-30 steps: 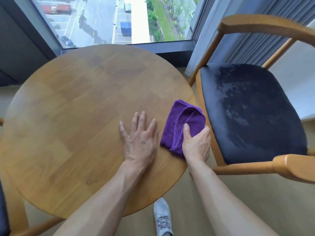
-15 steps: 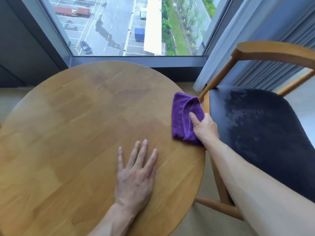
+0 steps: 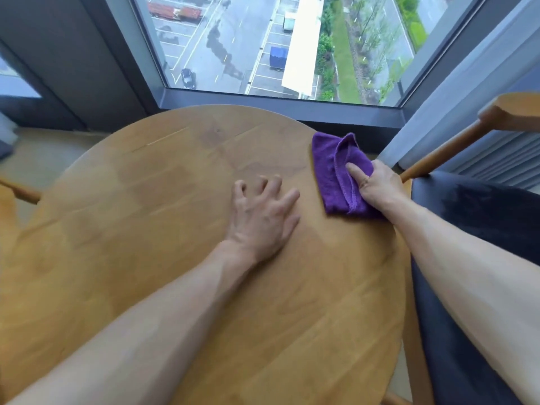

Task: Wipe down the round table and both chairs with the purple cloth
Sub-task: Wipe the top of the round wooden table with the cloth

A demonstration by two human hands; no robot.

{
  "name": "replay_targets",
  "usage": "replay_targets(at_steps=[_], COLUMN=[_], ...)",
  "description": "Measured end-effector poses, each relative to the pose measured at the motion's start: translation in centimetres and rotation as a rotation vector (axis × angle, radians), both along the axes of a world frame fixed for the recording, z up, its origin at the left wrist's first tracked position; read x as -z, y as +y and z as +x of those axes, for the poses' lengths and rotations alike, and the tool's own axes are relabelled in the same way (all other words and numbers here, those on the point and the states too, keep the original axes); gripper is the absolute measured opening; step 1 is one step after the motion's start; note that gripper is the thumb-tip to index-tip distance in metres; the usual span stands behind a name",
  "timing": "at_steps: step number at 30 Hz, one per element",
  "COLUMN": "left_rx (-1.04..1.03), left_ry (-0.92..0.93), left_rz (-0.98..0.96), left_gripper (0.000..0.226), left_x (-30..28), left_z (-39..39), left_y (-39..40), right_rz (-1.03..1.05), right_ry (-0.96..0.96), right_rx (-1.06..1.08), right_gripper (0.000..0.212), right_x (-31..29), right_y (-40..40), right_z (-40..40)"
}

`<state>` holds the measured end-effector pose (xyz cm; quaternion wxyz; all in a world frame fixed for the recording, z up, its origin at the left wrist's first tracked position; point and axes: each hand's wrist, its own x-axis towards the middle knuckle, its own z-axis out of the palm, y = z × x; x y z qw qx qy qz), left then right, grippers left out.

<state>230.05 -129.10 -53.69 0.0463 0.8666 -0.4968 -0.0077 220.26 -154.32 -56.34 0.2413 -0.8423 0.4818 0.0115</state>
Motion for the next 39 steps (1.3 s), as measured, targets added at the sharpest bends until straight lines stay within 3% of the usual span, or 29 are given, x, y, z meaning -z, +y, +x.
replay_targets(at_steps=[5, 11, 16, 33, 36, 39], left_rx=[-0.191, -0.18, -0.083, 0.27, 0.299, 0.2], left_ry=[0.048, 0.167, 0.191, 0.26, 0.352, 0.546], left_rz=[0.078, 0.059, 0.114, 0.12, 0.099, -0.096], left_gripper=[0.054, 0.068, 0.078, 0.081, 0.075, 0.041], left_x=[-0.4, -1.0, -2.0, -1.9, -2.1, -3.2], left_z=[5.5, 6.3, 7.9, 12.7, 13.4, 15.7], left_y=[0.1, 1.1, 1.5, 2.7, 3.2, 5.1], right_rz=[0.015, 0.022, 0.003, -0.023, -0.069, -0.135], right_ry=[0.016, 0.045, 0.073, 0.113, 0.119, 0.116], right_rx=[-0.105, -0.2, -0.31, -0.725, -0.84, -0.933], right_gripper=[0.055, 0.054, 0.057, 0.05, 0.057, 0.064], right_x=[-0.3, -1.1, -1.6, -2.1, -2.3, -2.3], right_y=[-1.2, -1.9, -1.7, 4.4, 7.5, 10.5], right_z=[3.4, 8.7, 13.7, 29.0, 31.8, 33.9])
